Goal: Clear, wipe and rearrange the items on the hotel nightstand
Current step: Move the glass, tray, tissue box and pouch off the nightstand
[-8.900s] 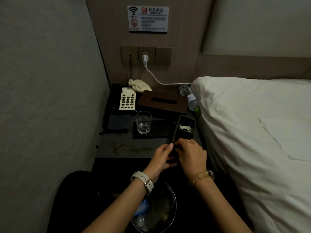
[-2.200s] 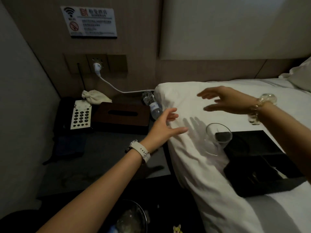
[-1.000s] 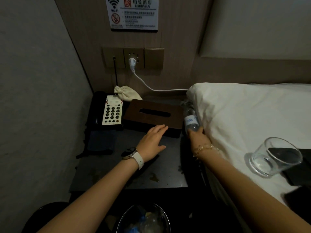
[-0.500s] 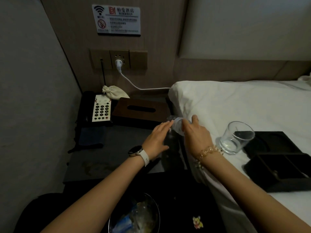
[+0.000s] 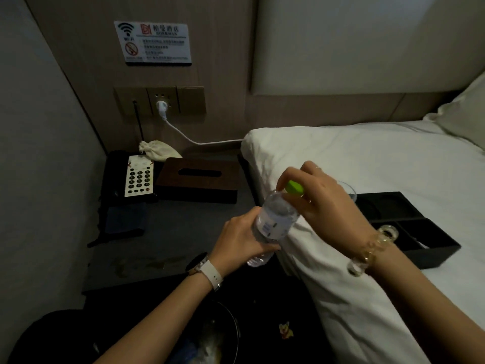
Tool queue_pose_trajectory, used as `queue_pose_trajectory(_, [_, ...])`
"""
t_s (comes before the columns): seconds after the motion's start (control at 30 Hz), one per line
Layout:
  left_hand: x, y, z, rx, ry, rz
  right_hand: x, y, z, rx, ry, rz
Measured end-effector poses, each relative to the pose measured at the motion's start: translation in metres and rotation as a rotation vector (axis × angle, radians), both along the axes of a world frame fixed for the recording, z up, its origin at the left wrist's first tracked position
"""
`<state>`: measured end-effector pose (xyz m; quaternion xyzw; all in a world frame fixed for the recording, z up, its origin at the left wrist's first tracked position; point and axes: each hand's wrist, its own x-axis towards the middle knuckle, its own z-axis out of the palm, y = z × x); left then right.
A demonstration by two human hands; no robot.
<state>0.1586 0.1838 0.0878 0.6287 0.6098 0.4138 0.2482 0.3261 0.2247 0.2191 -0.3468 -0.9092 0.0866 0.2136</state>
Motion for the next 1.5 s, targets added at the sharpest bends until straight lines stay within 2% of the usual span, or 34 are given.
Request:
queue_pose_trajectory(0.13, [0.048, -0.021, 0.022, 0.036, -0.198, -0.027, 0.025, -0.007, 0.029, -0.108, 0.132, -0.052])
queue_pose_trajectory(0.23, [0.089, -0.028, 0.033, -0.021, -0.332, -0.107, 0.054, -0.003, 0.045, -0.228, 0.171, -0.113])
queue_pose_trajectory(0.37, [0.138, -0.032, 0.045, -0.110, -0.414, -0.217, 0.107, 0.005, 0.052, -0.321, 0.196, -0.204])
queue_pose_trajectory(0.63, [0.183, -0.025, 0.049, -0.222, -0.193, -0.432, 0.225, 0.008, 0.016, -0.555, 0.599, -0.530])
queue_pose_trajectory(0.73, [0.187, -0.025, 0.038, -0.193, -0.112, -0.440, 0.252, 0.011, -0.008, -0.612, 0.662, -0.665])
queue_pose_trajectory(1.03, [0.191, -0.025, 0.019, -0.146, -0.105, -0.223, 0.262, 0.027, -0.058, -0.809, 0.623, -0.883])
queue_pose_trajectory(1.37, [0.184, -0.018, 0.013, 0.013, -0.051, -0.117, 0.252, 0.034, -0.053, -0.839, 0.465, -0.930])
queue_pose_trajectory(1.5, [0.178, -0.015, 0.011, -0.007, -0.054, -0.094, 0.249, 0.038, -0.060, -0.779, 0.410, -0.966])
